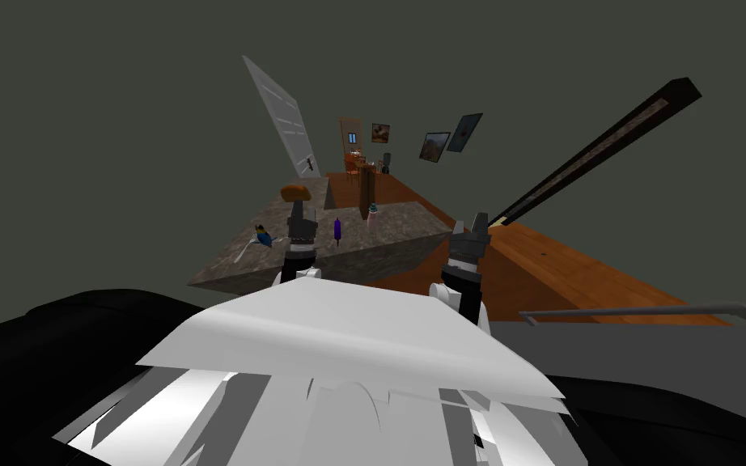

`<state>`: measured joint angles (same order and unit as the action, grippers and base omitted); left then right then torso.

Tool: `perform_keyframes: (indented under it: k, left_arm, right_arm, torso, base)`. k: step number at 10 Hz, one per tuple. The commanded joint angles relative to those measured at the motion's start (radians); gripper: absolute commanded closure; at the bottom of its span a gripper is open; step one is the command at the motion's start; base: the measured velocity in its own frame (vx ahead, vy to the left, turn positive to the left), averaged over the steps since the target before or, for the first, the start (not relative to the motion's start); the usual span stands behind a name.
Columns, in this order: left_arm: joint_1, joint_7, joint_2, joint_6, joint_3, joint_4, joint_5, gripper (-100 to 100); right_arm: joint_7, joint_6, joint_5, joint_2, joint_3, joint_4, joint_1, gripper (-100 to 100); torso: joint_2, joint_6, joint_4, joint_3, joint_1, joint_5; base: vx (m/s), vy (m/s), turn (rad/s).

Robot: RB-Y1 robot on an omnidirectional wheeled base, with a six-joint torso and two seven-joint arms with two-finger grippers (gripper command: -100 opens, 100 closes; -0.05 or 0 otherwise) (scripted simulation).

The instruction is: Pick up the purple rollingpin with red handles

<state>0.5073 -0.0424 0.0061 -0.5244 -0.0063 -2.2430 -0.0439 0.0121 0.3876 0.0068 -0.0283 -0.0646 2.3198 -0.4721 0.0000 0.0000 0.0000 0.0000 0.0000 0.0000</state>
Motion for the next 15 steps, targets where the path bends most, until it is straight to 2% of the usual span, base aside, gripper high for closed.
perform_keyframes:
  k: [1, 6, 7, 9, 10, 12, 13, 15]
  left_arm:
    - [0.008, 0.003, 0.035, 0.001, -0.006, 0.001, -0.004, -100]
    - [0.067, 0.037, 0.187, 0.0, -0.05, 0.03, -0.026, -100]
    - [0.067, 0.037, 0.194, 0.0, -0.05, 0.03, -0.026, -100]
    - [0.1, 0.063, 0.26, -0.005, -0.076, 0.064, -0.037, -100]
    - [0.1, 0.063, 0.265, -0.005, -0.076, 0.064, -0.037, -100]
    - [0.136, 0.097, 0.334, -0.015, -0.103, 0.114, -0.046, -100]
    - [0.136, 0.097, 0.341, -0.015, -0.103, 0.114, -0.046, -100]
    - [0.174, 0.138, 0.407, -0.031, -0.129, 0.184, -0.052, -100]
  right_arm:
    - [0.0, 0.0, 0.0, 0.0, 0.0, 0.0, 0.0, 0]
    - [0.0, 0.0, 0.0, 0.0, 0.0, 0.0, 0.0, 0]
    - [0.0, 0.0, 0.0, 0.0, 0.0, 0.0, 0.0, 0]
    - [0.0, 0.0, 0.0, 0.0, 0.0, 0.0, 0.0, 0]
    - [0.0, 0.0, 0.0, 0.0, 0.0, 0.0, 0.0, 0]
    - [0.0, 0.0, 0.0, 0.0, 0.0, 0.0, 0.0, 0]
    - [0.0, 0.0, 0.0, 0.0, 0.0, 0.0, 0.0, 0]
    - [0.0, 0.0, 0.0, 0.0, 0.0, 0.0, 0.0, 0]
  torso:
    - [0.0, 0.0, 0.0, 0.0, 0.0, 0.0]
    - [0.011, 0.0, 0.002, 0.006, 0.003, 0.001]
    - [0.012, 0.0, 0.003, 0.007, 0.003, 0.001]
    - [0.008, 0.0, 0.002, 0.005, 0.001, 0.0]
    - [0.009, 0.0, 0.002, 0.005, 0.002, 0.0]
    - [0.007, 0.0, 0.002, 0.004, 0.0, 0.0]
    - [0.008, 0.0, 0.002, 0.005, -0.001, 0.0]
    - [0.006, 0.0, 0.001, 0.004, 0.0, 0.0]
  base:
    - [-0.036, 0.007, 0.017]
    - [-0.144, 0.033, 0.006]
    - [-0.124, 0.009, -0.007]
    - [-0.124, 0.013, -0.037]
    - [-0.094, 0.017, -0.023]
    - [-0.107, -0.014, -0.08]
    - [-0.102, -0.007, -0.031]
    - [-0.087, -0.015, -0.123]
